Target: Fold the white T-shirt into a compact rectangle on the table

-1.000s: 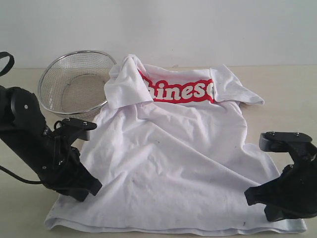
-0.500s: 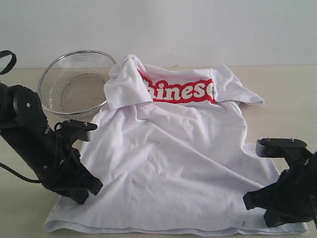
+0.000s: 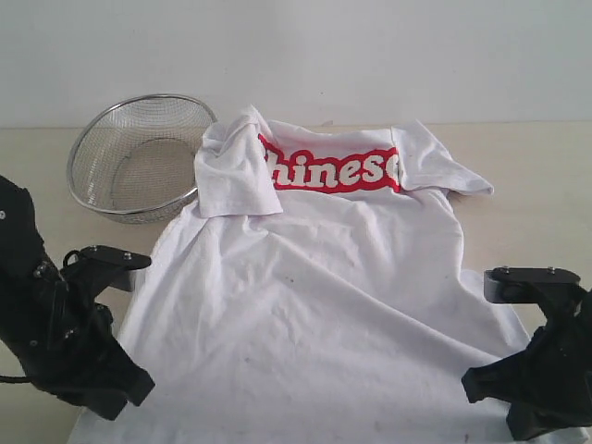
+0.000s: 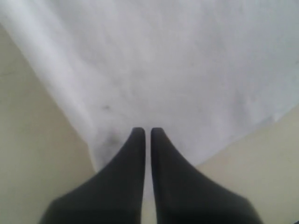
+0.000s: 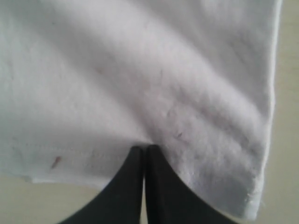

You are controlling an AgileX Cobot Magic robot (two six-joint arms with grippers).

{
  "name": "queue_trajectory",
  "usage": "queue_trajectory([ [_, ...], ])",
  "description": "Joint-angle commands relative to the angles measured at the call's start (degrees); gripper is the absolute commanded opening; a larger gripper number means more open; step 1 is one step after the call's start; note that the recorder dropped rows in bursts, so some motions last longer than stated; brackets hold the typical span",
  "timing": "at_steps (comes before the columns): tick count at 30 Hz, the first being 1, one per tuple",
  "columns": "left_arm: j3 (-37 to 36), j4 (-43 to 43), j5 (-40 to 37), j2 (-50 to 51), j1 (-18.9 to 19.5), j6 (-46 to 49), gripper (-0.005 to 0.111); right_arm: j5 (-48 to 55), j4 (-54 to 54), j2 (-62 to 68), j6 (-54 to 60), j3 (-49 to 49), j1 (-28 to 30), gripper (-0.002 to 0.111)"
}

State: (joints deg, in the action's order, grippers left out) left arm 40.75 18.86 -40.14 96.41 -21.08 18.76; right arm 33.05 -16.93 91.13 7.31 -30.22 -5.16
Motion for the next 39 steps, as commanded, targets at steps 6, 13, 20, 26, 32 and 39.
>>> queue_trajectory([
  [6, 4.9, -9.8, -1.9, -16.6, 6.7, -10.8, 0.005, 3.1, 0.1, -13.7, 0.7, 1.0, 0.0, 0.0],
  [13, 17.9, -8.0, 2.5, -12.0, 24.2, -11.8, 0.015, 2.9, -4.4, -17.9, 4.8, 1.0, 0.0, 0.0],
  [20, 34.2, 1.7, 3.3, 3.7, 27.9, -2.5, 0.061, 1.5, -8.2, -17.8, 8.5, 1.0, 0.0, 0.0],
  [26, 48.9, 1.7, 0.8, 17.5, 27.9, -2.4, 0.057, 1.4, -8.5, -17.8, 8.7, 1.0, -0.1, 0.0],
  [32, 59.7, -1.8, 0.1, 27.5, 27.9, -1.7, 0.057, 1.4, -8.4, -17.8, 9.0, 1.0, -0.1, 0.0],
  [39, 68.1, -2.1, -0.9, 36.4, 27.9, -1.6, 0.057, 1.0, -8.4, -17.8, 9.8, 1.0, -0.1, 0.0],
])
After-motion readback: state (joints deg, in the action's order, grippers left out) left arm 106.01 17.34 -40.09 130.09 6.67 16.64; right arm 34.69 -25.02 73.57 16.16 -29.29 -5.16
